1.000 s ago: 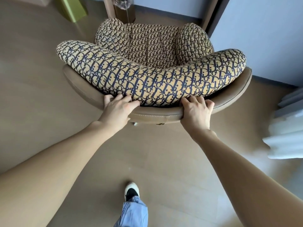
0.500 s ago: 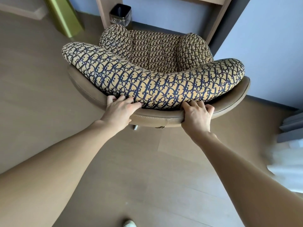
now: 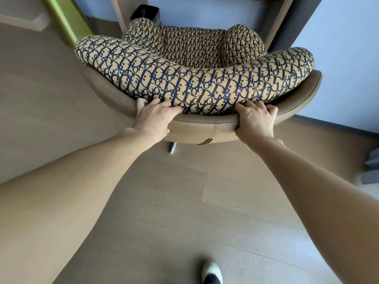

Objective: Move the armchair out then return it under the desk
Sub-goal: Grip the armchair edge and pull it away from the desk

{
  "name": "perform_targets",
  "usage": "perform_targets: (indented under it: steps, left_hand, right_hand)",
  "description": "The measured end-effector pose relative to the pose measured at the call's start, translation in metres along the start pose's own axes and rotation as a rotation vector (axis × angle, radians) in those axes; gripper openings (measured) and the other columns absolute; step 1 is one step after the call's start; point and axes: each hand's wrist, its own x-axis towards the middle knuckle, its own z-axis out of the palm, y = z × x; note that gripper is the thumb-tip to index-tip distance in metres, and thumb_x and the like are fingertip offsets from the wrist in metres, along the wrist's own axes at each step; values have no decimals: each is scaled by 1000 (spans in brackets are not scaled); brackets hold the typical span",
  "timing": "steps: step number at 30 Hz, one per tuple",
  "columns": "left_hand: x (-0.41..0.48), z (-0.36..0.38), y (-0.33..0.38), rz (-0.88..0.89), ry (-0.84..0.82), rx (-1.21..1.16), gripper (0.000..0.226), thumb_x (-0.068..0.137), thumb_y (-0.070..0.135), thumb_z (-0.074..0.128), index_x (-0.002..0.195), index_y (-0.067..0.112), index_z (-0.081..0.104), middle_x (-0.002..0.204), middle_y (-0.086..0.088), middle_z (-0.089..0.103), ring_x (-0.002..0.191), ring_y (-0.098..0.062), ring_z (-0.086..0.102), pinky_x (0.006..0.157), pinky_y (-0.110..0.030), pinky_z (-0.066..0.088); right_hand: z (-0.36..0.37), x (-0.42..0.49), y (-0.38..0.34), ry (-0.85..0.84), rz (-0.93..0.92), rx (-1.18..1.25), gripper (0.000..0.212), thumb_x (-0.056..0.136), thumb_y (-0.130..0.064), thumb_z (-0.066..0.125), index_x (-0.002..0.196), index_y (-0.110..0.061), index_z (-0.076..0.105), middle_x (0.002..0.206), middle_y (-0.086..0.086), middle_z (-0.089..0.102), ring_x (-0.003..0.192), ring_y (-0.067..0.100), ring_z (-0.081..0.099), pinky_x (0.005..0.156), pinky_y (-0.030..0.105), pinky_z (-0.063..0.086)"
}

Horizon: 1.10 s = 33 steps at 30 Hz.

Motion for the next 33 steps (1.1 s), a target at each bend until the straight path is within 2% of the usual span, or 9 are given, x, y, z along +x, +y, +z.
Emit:
perform_targets:
  steps: [8,16,19,23,26,29,33]
  left_hand:
    - [47,-3,4,-26,-3,-1,62,76,15,85,131,29,59,116,-1,64,118,-31,51,96,-49,31]
    - [52,-1,22,-60,-5,10,61,78,12,83,132,30,60,119,-2,65,118,-31,52,98,-50,32]
    - [53,-8,32,-71,-90,16,66,79,20,84,137,30,55,128,-3,62,126,-31,49,105,-53,32]
    - [55,-25,38,-51,-296,12,80,81,41,79,148,27,39,143,-4,52,134,-29,44,119,-58,24]
    - [52,-46,31,-19,-421,-30,84,85,40,73,154,28,28,148,-3,47,138,-27,41,122,-52,20]
    - [45,-73,13,12,-448,-75,79,89,34,69,155,33,27,152,1,44,138,-25,39,118,-50,25]
    - [30,-107,-27,-44,-462,-60,74,90,32,65,155,33,29,149,1,47,136,-25,41,112,-50,32]
  right_hand:
    - [4,51,16,2,-27,-13,33,71,-1,59,99,-16,63,98,8,64,105,35,54,95,48,31]
    - [8,60,37,-16,-63,-2,32,73,1,60,101,-16,62,97,8,62,106,35,52,96,49,31]
    - [4,61,46,-47,-81,8,33,76,0,62,104,-17,61,100,7,62,107,34,51,98,50,31]
    - [-6,62,53,-139,-104,-18,39,80,-6,63,115,-21,57,108,5,62,112,32,51,104,50,32]
    - [-24,63,47,-263,-110,-21,50,77,-13,66,124,-22,53,122,4,61,121,31,50,110,49,30]
    - [-45,56,18,-341,-227,81,71,75,-14,74,139,-28,47,137,-2,55,130,25,48,115,52,32]
    - [-68,42,-63,-301,-469,159,65,79,-18,67,140,-28,46,145,-1,47,138,22,40,119,53,26]
